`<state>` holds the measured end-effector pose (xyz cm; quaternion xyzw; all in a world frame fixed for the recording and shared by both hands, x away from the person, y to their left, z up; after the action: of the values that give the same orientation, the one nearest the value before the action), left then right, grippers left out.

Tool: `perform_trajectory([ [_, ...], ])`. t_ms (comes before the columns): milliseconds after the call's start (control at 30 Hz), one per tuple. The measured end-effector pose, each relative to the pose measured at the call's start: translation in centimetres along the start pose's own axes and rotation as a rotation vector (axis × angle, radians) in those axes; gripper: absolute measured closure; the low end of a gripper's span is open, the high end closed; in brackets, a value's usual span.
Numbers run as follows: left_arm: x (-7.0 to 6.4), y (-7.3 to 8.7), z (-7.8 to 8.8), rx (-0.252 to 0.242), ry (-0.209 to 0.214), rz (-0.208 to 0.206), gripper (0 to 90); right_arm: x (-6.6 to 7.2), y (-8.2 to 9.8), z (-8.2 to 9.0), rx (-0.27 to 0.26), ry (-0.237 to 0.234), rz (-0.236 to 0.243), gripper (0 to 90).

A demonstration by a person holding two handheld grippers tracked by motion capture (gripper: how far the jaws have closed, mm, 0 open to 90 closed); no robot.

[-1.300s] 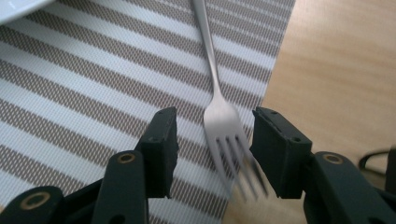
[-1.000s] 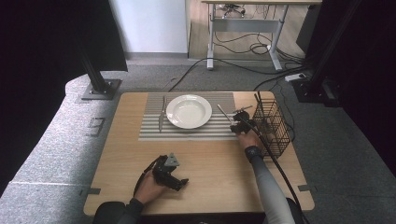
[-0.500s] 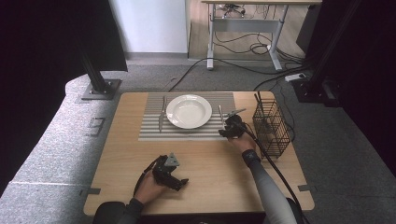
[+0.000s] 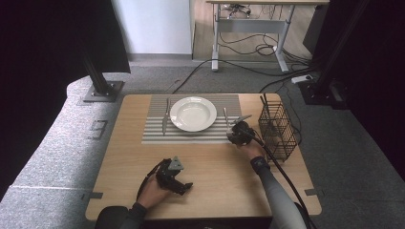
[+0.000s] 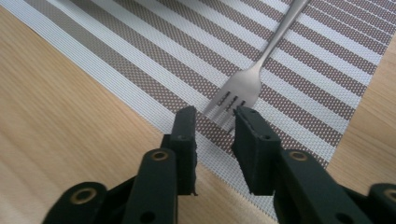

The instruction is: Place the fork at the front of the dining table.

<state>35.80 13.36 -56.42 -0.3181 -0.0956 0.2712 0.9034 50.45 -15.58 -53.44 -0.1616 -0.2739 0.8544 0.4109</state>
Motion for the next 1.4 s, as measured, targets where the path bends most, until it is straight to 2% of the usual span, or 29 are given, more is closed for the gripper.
perform_trajectory([
  [167,0.0,0.0,0.0,0.001,0.001,0.000,0.0,-0.3,-0.3,-0.7,-0.024,-0.007,-0.013,70.0],
  [500,0.0,0.0,0.0,-0.001,0.000,0.001,0.0,-1.5,-1.7,-2.1,-0.032,-0.006,-0.030,68.5],
  [600,0.0,0.0,0.0,0.000,0.000,0.000,0.0,-1.7,-1.8,-2.0,-0.034,0.007,-0.030,58.3],
  [667,0.0,0.0,0.0,0.000,0.000,0.000,0.0,-1.7,-1.8,-1.5,-0.059,0.008,-0.034,48.8],
  [767,0.0,0.0,0.0,-0.002,-0.002,0.007,0.0,-1.3,-2.0,-0.3,-0.094,-0.019,-0.048,35.6],
  [967,0.0,0.0,0.0,-0.001,-0.001,0.008,0.0,0.6,-1.4,3.1,-0.139,-0.028,0.005,14.9],
  [1033,0.0,0.0,0.0,-0.001,-0.003,0.009,0.0,1.5,-0.5,4.7,-0.163,-0.039,0.008,12.6],
  [1067,0.0,0.0,0.0,-0.001,-0.003,0.009,0.0,1.5,-0.5,4.7,-0.163,-0.039,0.008,12.6],
  [1100,0.0,0.0,0.0,0.000,-0.004,0.010,0.0,2.0,0.3,5.6,-0.173,-0.046,0.010,11.6],
  [1167,0.0,0.0,0.0,0.002,-0.005,0.008,0.0,2.1,0.7,6.0,-0.176,-0.050,0.009,10.6],
  [1300,0.0,0.1,0.0,0.001,-0.005,0.011,0.0,3.0,2.7,7.2,-0.165,-0.056,0.019,7.0],
  [1333,0.0,0.1,0.0,0.001,-0.006,0.011,0.0,3.3,3.7,7.6,-0.160,-0.058,0.024,5.9],
  [1400,0.0,0.1,0.0,0.000,-0.006,0.013,0.0,3.4,4.2,7.7,-0.158,-0.057,0.025,5.8],
])
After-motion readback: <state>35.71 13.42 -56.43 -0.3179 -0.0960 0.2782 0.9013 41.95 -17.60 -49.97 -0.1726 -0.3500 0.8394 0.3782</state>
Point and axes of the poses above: each handheld gripper's, and its own axes: z roughly backward along the jaws, y roughly out of its underside, x roughly to its left, the point moved 2 cm from there along -z, roughly forward along the jaws, and after that the axes turned 2 degrees about x, right-handed, at the moved point
